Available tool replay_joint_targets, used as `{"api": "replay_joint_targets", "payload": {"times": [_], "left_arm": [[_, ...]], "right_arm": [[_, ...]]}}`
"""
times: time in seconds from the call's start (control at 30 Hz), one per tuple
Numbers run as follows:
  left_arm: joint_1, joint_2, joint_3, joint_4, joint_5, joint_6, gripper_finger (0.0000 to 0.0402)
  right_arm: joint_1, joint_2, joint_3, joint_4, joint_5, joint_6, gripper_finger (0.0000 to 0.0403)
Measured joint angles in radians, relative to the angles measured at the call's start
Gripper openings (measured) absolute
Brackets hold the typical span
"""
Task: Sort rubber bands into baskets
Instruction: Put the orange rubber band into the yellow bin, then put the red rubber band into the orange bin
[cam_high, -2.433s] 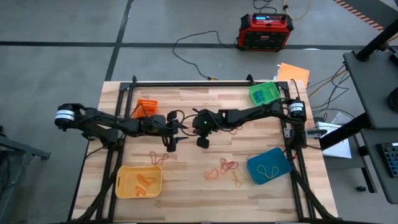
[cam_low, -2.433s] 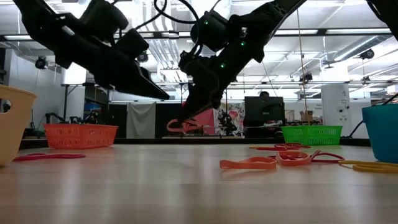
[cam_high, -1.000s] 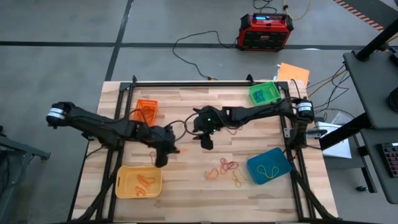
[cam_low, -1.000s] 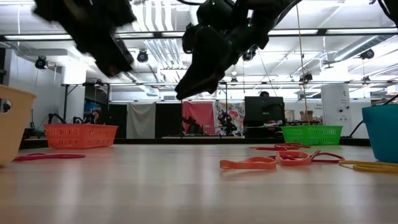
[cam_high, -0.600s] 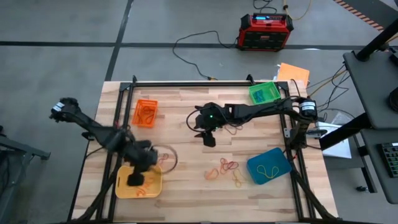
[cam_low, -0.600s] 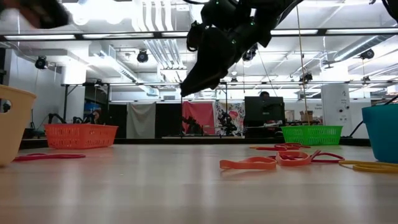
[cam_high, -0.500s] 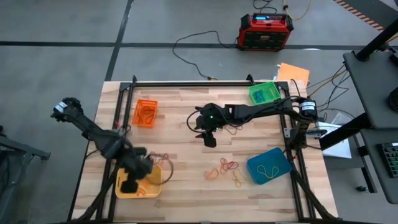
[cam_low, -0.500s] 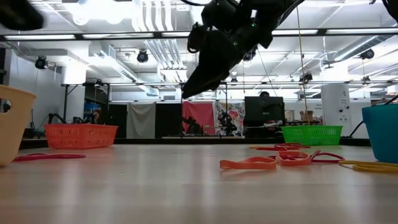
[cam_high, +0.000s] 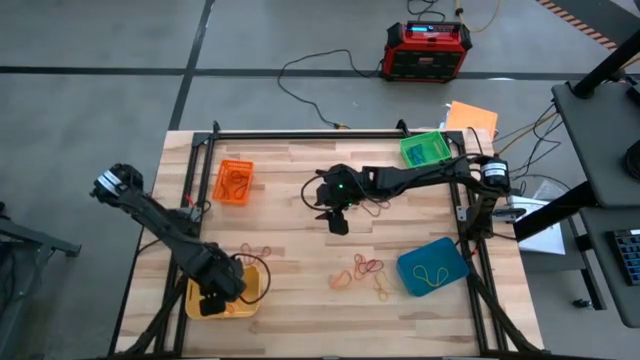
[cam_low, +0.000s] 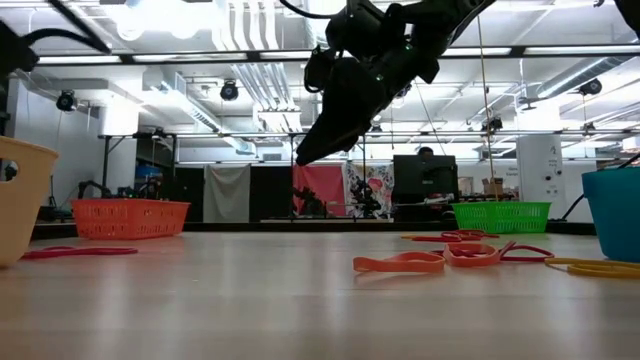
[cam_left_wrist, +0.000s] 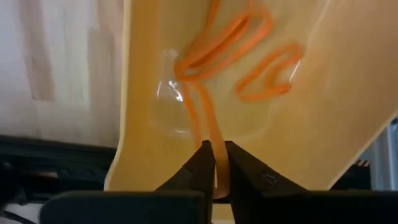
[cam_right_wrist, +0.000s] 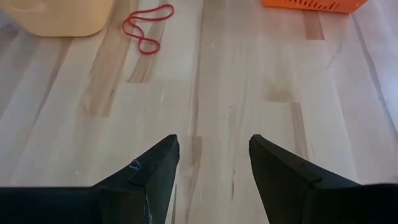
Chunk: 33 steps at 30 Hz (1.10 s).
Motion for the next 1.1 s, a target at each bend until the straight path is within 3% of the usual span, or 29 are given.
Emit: {"api": "replay_joint_targets", "payload": {"times": [0.4, 0.57, 0.8, 0.93, 1.1], "left_arm": [[0.001, 0.002, 0.034, 0.002, -0.016, 0.07, 0.0118], [0.001, -0.029, 0.132, 0.003, -0.264, 0.185, 0.0119], [0.036, -0.127, 0.212, 0.016, -0.61, 0.415, 0.009], [0.082, -0.211, 0.165, 0.067, -0.676, 0.53, 0.0072], [0.171, -0.326, 0.032, 0.209, -0.683, 0.672, 0.0052]], "right_arm": [[-0.002, 0.0, 0.0, -0.001, 0.0, -0.014, 0.0192], [-0.009, -0.004, 0.0, -0.006, 0.0, -0.052, 0.0192], [-0.023, -0.009, -0.013, -0.008, -0.001, -0.099, 0.0192], [-0.023, -0.009, -0.036, 0.032, -0.002, -0.117, 0.0192], [-0.009, 0.019, -0.072, 0.226, -0.016, -0.114, 0.0192]]}}
